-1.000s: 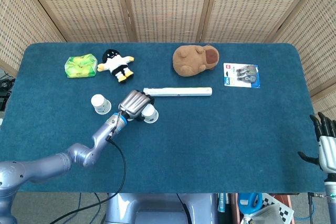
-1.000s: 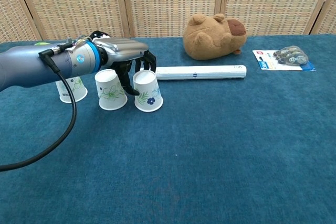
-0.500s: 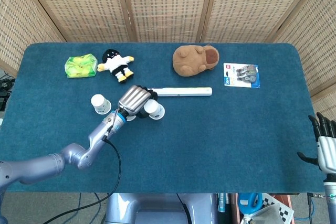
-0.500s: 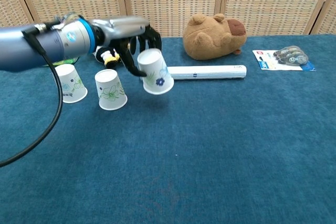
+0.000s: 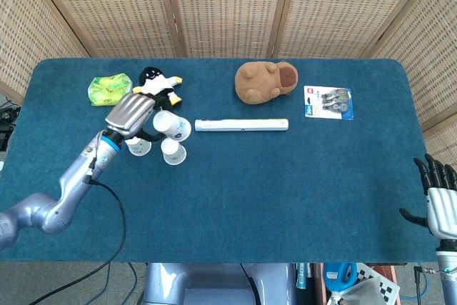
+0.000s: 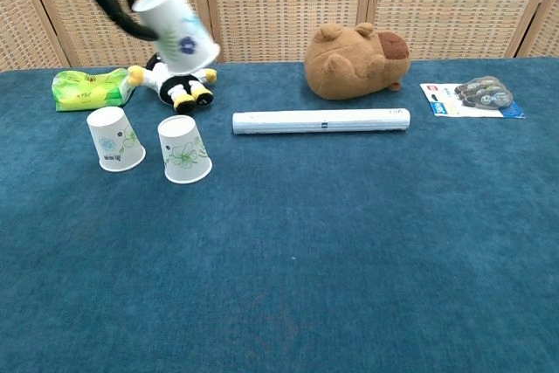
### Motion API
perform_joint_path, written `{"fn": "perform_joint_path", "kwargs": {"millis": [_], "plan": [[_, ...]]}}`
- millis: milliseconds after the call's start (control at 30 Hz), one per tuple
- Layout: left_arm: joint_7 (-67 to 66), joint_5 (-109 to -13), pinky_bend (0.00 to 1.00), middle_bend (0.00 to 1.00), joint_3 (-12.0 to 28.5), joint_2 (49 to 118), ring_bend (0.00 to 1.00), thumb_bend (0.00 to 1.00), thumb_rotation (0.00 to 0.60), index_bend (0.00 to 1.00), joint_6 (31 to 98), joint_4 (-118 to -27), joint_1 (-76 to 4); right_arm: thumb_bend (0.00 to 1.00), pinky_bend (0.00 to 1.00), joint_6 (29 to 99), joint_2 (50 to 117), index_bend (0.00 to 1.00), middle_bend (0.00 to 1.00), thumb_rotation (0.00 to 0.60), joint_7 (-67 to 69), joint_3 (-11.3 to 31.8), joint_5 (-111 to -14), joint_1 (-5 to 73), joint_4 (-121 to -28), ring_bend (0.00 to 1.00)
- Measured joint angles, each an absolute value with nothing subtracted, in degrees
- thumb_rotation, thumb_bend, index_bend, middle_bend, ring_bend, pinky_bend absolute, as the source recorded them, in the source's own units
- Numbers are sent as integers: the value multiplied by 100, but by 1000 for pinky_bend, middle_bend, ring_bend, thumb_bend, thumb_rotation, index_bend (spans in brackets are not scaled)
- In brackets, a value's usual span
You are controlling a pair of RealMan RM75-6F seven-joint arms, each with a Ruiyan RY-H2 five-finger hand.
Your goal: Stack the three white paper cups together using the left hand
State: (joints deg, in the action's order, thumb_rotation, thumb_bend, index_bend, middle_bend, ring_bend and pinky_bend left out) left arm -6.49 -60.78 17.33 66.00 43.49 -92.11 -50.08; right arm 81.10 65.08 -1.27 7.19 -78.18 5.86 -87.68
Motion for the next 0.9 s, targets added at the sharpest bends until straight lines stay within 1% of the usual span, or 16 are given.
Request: {"fn": "perform_joint_path", "kwargs": {"millis": [133, 467, 667, 900], "plan": [[-411, -6086, 401, 428, 1578, 6588, 391, 227, 600, 415, 4154, -9043, -4933, 0, 0, 8111, 6517, 0, 0, 600, -182, 708, -7844, 597, -8793, 0], [49, -6441, 401, 428, 1405, 7070, 391, 228, 600, 415, 4035, -8435, -4980, 0, 0, 8083, 6515, 0, 0, 600, -188, 726, -7763, 597, -8789, 0], [90, -6363, 384, 428, 1316, 7100, 391, 228, 600, 415, 3779, -8352, -5085, 0, 0, 8080, 6505, 0, 0, 600, -140, 739, -7733, 588, -8770, 0], [-113, -6201, 358, 428, 1229, 7093, 377, 228, 600, 415, 3778, -8290, -5142, 0, 0, 8017, 6507, 0, 0, 600, -97, 740, -7715, 609, -8730, 0]]}}
